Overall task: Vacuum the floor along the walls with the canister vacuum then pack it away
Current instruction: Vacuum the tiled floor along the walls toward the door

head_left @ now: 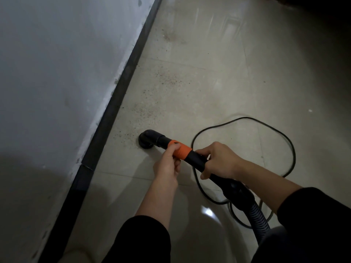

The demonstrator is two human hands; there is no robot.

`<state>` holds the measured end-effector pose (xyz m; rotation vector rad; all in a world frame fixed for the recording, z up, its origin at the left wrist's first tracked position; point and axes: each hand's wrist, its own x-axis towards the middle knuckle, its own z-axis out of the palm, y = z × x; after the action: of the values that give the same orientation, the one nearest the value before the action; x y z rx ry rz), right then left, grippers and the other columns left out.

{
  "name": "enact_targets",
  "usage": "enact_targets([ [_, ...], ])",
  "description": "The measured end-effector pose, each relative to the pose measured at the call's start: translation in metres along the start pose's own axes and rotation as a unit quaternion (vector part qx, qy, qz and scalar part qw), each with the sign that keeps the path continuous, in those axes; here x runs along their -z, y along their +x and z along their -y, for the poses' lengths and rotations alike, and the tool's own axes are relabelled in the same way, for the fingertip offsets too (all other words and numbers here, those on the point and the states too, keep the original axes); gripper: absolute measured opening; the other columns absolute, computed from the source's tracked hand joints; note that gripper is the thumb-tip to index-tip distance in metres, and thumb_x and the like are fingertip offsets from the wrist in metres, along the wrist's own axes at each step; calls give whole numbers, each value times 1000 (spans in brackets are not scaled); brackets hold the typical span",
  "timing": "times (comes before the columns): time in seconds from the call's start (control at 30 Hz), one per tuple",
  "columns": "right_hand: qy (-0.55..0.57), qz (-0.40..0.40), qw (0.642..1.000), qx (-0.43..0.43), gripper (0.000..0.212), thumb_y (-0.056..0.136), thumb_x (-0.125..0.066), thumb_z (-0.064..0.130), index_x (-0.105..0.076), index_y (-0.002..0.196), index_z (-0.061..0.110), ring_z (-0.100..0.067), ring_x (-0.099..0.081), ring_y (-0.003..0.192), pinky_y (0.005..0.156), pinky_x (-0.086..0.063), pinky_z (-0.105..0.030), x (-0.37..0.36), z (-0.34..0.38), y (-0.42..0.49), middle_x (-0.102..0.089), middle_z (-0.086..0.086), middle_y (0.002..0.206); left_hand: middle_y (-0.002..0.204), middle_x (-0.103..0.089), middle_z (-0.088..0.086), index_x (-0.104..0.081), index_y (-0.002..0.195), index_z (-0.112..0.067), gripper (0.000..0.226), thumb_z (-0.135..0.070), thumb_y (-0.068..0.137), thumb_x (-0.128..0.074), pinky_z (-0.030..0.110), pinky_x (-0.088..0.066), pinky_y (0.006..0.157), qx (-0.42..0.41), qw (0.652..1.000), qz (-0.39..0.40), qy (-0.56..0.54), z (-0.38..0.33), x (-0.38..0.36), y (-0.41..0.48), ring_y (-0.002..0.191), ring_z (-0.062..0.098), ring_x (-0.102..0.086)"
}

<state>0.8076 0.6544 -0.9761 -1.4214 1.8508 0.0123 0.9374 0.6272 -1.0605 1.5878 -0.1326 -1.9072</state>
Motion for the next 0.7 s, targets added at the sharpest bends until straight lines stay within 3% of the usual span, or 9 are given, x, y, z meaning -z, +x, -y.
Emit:
enact_targets([
  [0.3, -11, 12, 1000, 15, 44, 62, -81, 5, -75, 103, 20, -17, -62, 67, 73, -55, -32, -9, 10, 9, -72, -7, 79, 82, -64, 4, -68, 89, -10, 28, -29, 72, -80, 21, -43, 53, -6, 998, -44, -36, -5, 11, 0, 63, 11, -54],
  [0.5, -21, 18, 999, 32, 46, 63, -82, 8, -74, 106, 21, -19, -66, 75, 74, -56, -32, -15, 21, 17, -73, -5, 82, 85, -66, 3, -68, 91, -11, 29, -31, 73, -78, 22, -43, 57, -12, 998, -49, -42, -13, 22, 3, 69, 12, -57],
  [0.7, -28, 20, 998, 51, 47, 62, -82, 10, -74, 106, 24, -14, -61, 68, 67, -51, -27, -24, 33, 25, -70, -2, 78, 79, -63, 2, -67, 89, -11, 26, -29, 75, -78, 21, -45, 58, -15, 997, -58, -56, -22, 35, 3, 68, 12, -55],
])
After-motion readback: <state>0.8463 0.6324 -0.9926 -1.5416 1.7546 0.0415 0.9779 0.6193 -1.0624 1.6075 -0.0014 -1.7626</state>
